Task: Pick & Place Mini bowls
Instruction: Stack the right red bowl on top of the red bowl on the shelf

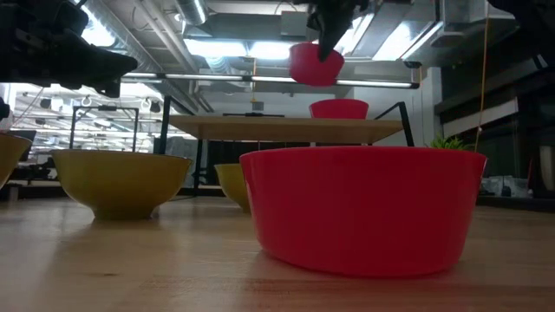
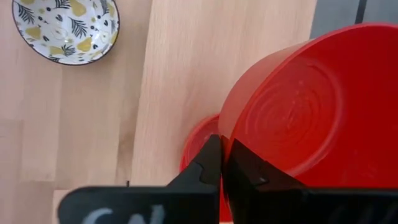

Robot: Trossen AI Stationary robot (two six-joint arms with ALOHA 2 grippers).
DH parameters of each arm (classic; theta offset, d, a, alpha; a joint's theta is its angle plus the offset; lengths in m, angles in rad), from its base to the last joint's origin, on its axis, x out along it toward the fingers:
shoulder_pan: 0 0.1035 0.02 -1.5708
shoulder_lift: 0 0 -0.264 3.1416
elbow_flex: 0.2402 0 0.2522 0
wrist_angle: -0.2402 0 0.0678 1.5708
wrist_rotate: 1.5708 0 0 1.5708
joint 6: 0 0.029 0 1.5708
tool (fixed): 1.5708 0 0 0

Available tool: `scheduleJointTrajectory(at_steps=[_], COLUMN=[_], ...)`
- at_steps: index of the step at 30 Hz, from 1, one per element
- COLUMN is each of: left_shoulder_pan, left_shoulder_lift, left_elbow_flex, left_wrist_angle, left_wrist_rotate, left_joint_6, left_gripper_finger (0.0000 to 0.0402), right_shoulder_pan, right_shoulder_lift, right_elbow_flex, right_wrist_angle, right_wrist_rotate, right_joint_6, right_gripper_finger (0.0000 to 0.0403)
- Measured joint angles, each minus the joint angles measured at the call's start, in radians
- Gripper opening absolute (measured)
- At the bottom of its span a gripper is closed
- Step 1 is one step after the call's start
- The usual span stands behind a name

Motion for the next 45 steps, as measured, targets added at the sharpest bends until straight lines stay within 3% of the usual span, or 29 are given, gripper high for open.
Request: scheduleJointTrajectory(at_steps=[13, 37, 45], left_shoulder_pan=[0.000, 0.000, 0.000], left_shoulder_lift=[0.000, 0.000, 0.000], left_elbow_flex=[0.000, 0.000, 0.000], left_wrist_angle=[0.000, 0.000, 0.000], left_wrist_rotate=[0.000, 0.000, 0.000], left_joint_6=[0.000, 0.000, 0.000], left_gripper_finger=[0.0008, 0.0013, 0.0008], right_shoulder_pan=[-0.038, -0.055, -0.061], right_shoulder_lift=[-0.060, -0.077, -0.106], right_elbow_flex=[-0.123, -0.127, -0.219], right_wrist_angle=[0.000, 0.001, 0.000], right_wrist_rotate=[-0.015, -0.049, -0.048], right_joint_6=[0.031, 0.030, 0.028], right_gripper_finger=[0.0010, 0.0010, 0.0010])
